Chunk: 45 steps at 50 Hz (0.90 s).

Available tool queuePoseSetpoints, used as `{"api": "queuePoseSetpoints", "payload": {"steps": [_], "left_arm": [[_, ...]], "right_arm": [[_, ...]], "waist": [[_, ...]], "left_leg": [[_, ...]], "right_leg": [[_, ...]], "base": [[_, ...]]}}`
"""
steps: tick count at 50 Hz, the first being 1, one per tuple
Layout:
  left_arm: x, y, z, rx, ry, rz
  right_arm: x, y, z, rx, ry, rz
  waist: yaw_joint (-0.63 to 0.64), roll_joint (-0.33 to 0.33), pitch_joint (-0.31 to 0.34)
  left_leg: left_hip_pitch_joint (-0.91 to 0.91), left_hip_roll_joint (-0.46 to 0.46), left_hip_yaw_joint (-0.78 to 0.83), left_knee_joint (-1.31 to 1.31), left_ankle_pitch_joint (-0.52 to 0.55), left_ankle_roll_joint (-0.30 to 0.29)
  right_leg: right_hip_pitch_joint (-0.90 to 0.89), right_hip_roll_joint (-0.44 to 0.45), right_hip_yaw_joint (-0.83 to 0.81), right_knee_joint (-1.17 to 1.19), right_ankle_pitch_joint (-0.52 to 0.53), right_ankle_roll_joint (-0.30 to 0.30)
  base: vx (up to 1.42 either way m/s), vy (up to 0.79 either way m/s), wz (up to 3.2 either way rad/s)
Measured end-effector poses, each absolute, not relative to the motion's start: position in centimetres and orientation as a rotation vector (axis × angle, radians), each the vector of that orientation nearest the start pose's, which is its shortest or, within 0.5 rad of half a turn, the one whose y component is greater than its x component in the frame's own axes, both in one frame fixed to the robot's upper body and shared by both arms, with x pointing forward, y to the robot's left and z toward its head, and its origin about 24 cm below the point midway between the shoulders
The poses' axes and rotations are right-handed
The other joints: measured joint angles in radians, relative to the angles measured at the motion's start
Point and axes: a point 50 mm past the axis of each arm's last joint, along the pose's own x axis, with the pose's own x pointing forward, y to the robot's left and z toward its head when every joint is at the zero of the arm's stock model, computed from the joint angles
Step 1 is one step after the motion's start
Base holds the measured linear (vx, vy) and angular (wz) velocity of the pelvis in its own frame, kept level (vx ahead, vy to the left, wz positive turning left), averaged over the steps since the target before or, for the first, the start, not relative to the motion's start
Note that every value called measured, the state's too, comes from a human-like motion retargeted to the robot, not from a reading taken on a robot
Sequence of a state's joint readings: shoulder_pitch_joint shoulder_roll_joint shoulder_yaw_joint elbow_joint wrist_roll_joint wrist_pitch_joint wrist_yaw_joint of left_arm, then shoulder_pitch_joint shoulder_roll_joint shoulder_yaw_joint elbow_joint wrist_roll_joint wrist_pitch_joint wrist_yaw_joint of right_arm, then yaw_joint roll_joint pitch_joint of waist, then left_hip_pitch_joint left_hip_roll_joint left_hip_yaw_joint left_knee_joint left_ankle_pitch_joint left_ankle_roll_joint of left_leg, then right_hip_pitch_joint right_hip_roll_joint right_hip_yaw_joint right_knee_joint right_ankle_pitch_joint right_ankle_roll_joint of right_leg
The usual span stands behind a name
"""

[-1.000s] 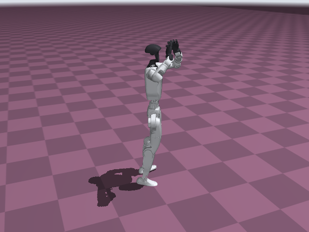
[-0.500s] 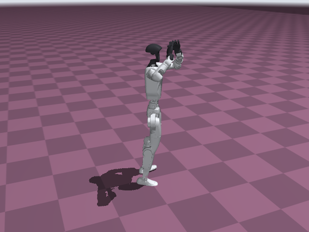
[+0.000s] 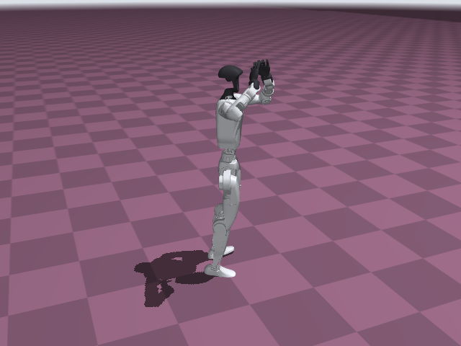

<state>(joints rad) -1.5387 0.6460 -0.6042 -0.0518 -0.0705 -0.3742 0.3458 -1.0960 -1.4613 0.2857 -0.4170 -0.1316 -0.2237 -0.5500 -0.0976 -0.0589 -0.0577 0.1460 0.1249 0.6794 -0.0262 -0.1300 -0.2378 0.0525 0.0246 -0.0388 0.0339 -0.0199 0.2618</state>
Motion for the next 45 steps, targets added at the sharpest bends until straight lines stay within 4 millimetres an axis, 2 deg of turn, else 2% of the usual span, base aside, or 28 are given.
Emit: {"api": "queuePoseSetpoints", "payload": {"steps": [25, 30, 34, 37, 40, 45], "left_arm": [[20.6, 3.1, 42.4, 0.571, -1.793, -0.433], [21.1, 3.9, 42.3, 0.607, -1.758, -0.42], [22.2, 5.3, 41.8, 0.592, -1.68, -0.41], [23.5, 6.8, 40.6, 0.514, -1.583, -0.41], [25.2, 8.3, 38.5, 0.395, -1.448, -0.412], [28.6, 10.1, 32.4, 0.261, -1.14, -0.406]], "right_arm": [[17.0, -15.6, 41.4, -1.242, -1.776, -0.208], [17.2, -15.7, 41.3, -1.223, -1.763, -0.211], [17.8, -16.0, 40.8, -1.174, -1.726, -0.202], [18.7, -16.6, 39.9, -1.114, -1.666, -0.193], [20.2, -17.5, 38.2, -1.039, -1.561, -0.191], [23.8, -19.5, 32.8, -0.872, -1.264, -0.18]], "waist": [[0.01, 0.009, 0.005], [0.013, 0.011, 0.001], [0.023, 0.014, 0.004], [0.035, 0.017, 0.013], [0.051, 0.017, 0.03], [0.059, 0.023, 0.085]], "left_leg": [[-0.002, -0.01, -0.017, 0.005, -0.017, 0.005], [-0.011, -0.017, -0.038, 0.013, -0.023, 0.004], [-0.02, -0.024, -0.064, 0.027, -0.035, 0.005], [-0.024, -0.031, -0.088, 0.04, -0.049, 0.01], [-0.024, -0.045, -0.117, 0.052, -0.063, 0.022], [-0.012, -0.072, -0.197, 0.069, -0.083, 0.059]], "right_leg": [[0.003, -0.016, -0.024, 0.009, -0.004, 0.0], [0.003, -0.029, -0.045, 0.016, -0.009, 0.0], [0.005, -0.044, -0.067, 0.026, -0.013, 0.0], [0.011, -0.059, -0.081, 0.038, -0.018, 0.0], [0.014, -0.08, -0.09, 0.062, -0.022, 0.0], [-0.008, -0.13, -0.109, 0.196, 0.001, 0.0]], "base": [[0.0, 0.0, 0.01], [0.03, 0.07, 0.21], [0.03, 0.1, 0.29], [0.03, 0.14, 0.36], [0.03, 0.19, 0.44], [0.03, 0.26, 0.76]]}}
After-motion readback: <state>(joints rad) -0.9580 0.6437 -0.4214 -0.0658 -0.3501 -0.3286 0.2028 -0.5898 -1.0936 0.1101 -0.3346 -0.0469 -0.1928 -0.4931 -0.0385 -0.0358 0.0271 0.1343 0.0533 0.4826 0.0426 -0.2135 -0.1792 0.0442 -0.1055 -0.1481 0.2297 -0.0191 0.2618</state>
